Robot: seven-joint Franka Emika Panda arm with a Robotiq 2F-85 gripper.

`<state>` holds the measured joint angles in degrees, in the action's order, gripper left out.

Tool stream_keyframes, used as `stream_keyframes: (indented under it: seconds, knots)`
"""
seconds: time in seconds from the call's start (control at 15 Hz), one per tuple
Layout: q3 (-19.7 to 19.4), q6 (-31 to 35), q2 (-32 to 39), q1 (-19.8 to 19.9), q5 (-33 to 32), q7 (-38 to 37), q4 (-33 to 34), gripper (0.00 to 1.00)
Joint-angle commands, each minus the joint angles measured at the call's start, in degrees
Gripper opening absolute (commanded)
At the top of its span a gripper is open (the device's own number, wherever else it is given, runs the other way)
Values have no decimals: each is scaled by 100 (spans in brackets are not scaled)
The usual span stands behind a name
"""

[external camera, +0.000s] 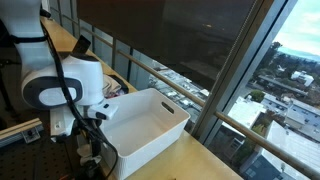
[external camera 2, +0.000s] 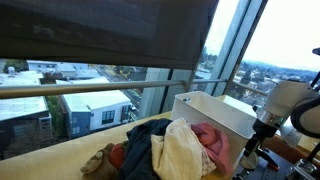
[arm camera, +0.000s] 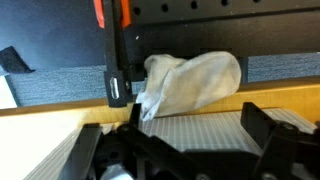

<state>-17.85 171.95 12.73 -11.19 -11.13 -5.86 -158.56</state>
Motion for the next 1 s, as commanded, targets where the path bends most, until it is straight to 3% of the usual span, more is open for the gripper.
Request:
stream_keyframes:
  seconds: [0.0, 0.4, 0.93]
  knots:
    - [-45, -599, -478, -220, -338, -530, 35, 100]
    - [394, -1454, -992, 119, -1009, -1251, 125, 100]
    - [1122, -2135, -1323, 770, -859, -1221, 136, 100]
